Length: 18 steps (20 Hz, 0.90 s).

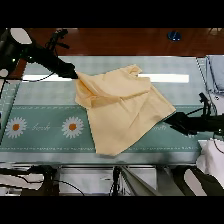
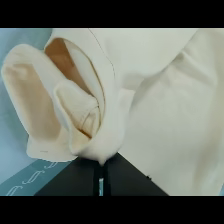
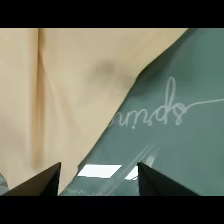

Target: Fold the shirts.

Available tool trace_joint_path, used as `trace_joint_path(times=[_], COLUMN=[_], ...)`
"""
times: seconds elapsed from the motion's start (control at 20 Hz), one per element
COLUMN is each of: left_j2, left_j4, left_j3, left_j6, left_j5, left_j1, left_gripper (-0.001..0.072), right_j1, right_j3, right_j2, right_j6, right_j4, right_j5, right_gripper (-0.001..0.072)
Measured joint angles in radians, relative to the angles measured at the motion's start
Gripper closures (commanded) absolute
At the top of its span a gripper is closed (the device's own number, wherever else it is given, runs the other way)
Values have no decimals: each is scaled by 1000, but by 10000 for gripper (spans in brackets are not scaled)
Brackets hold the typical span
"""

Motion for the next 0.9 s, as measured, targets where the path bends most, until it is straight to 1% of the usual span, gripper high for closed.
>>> trace_joint_path(times=[0.25,0.45,0.7,0.8,0.9], left_j2=[0,0,0,0,0], left_j4=[0,0,0,0,0], left_j3=[0,0,0,0,0], left_j6=[0,0,0,0,0], left_j5=[2,5,7,9,9], left_j1=[0,0,0,0,0], left_gripper=[676,677,677,677,677], right_j1=[0,0,9,69,174], right_j3=[-160,-235,-270,-274,-277], right_j2=[17,19,21,21,19], right_j6=[-18,-30,-38,-36,-1], right_j4=[137,198,244,260,267], right_j5=[-96,-151,-187,-211,-273], right_gripper=[144,145,148,148,148])
